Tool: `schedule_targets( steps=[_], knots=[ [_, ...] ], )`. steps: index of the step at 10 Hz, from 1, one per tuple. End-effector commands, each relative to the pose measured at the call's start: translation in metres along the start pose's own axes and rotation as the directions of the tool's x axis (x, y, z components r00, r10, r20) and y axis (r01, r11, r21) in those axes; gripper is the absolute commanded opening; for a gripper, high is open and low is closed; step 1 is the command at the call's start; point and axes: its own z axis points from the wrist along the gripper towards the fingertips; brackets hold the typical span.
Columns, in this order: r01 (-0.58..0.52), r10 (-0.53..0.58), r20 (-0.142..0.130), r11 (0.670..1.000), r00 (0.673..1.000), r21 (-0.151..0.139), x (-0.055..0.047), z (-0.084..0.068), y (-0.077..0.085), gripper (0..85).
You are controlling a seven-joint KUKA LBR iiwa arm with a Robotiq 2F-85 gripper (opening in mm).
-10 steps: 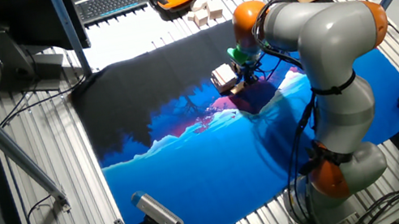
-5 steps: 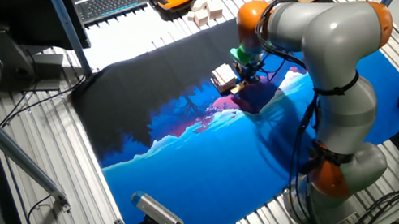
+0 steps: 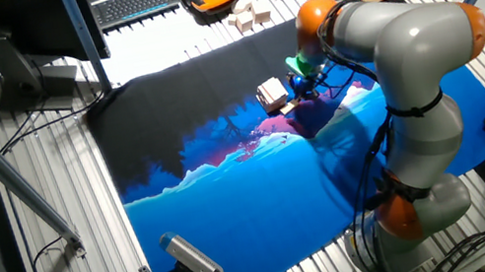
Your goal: Play Jenga
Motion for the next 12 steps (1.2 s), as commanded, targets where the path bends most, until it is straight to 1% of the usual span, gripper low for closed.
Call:
schedule_targets(
  steps=[1, 2, 3, 4, 6, 8, 9, 10, 11, 12],
  knots=[
    [0.012, -0.012, -0.003, 1.0, 1.0, -0.003, 0.0004, -0.0031, -0.0001, 17.0],
    [0.018, -0.018, -0.011, 1.0, 1.0, -0.01, 0.0008, -0.005, 0.0, 17.0],
    [0.024, -0.024, -0.013, 1.0, 1.0, -0.012, 0.0013, -0.0054, 0.0004, 17.0],
    [0.029, -0.029, -0.014, 1.0, 0.999, -0.013, 0.0021, -0.0062, 0.0008, 0.0],
    [0.045, -0.045, -0.021, 0.999, 0.999, -0.022, 0.003, -0.0075, 0.001, 0.0],
    [0.086, -0.086, -0.025, 0.996, 0.996, -0.028, 0.003, -0.0076, 0.0009, 0.0],
    [0.106, -0.107, -0.016, 0.994, 0.994, -0.02, 0.003, -0.0076, 0.0009, 0.0],
    [0.119, -0.119, -0.002, 0.993, 0.993, -0.006, 0.003, -0.0076, 0.0009, 0.0],
    [0.127, -0.127, -0.001, 0.992, 0.992, -0.006, 0.003, -0.0076, 0.0009, 0.0],
    [0.144, -0.144, 0.012, 0.99, 0.989, 0.009, 0.003, -0.0076, 0.0009, 0.0]
  ],
)
